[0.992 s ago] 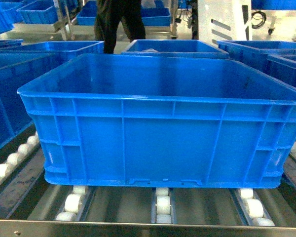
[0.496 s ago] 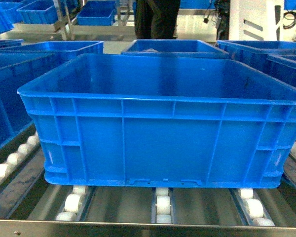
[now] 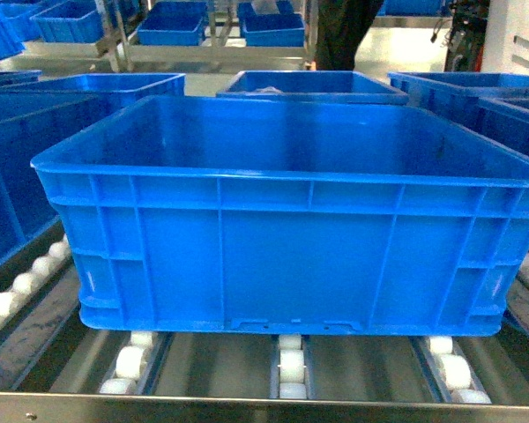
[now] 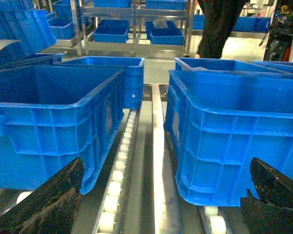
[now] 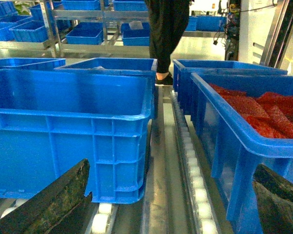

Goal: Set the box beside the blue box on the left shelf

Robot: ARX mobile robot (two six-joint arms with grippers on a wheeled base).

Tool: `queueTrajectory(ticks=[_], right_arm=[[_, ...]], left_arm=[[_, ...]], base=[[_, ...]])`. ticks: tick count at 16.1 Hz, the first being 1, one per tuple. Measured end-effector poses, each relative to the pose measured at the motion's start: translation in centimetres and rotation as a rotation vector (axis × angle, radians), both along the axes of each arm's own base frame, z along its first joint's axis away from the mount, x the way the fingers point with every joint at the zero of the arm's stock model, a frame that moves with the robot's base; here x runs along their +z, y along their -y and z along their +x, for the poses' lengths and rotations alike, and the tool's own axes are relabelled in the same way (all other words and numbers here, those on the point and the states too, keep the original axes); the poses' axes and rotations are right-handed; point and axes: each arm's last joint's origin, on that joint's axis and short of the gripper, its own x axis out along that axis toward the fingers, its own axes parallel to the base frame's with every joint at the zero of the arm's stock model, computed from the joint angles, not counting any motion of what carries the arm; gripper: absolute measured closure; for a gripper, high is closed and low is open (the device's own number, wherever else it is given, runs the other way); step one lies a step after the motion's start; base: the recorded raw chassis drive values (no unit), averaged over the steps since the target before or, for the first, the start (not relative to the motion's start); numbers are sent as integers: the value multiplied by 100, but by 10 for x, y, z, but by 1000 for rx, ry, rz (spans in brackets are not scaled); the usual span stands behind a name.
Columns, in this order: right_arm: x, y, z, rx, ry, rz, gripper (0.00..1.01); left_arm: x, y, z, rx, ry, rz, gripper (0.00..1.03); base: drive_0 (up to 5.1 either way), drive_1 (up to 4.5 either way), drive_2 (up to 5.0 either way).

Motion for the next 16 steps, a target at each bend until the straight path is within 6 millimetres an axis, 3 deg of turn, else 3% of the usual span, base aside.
queueTrajectory(ticks=[16], right_arm=[[0,0,0,0,0,0,3]], left_arm=[[0,0,0,0,0,0,5]], base=[[0,0,0]])
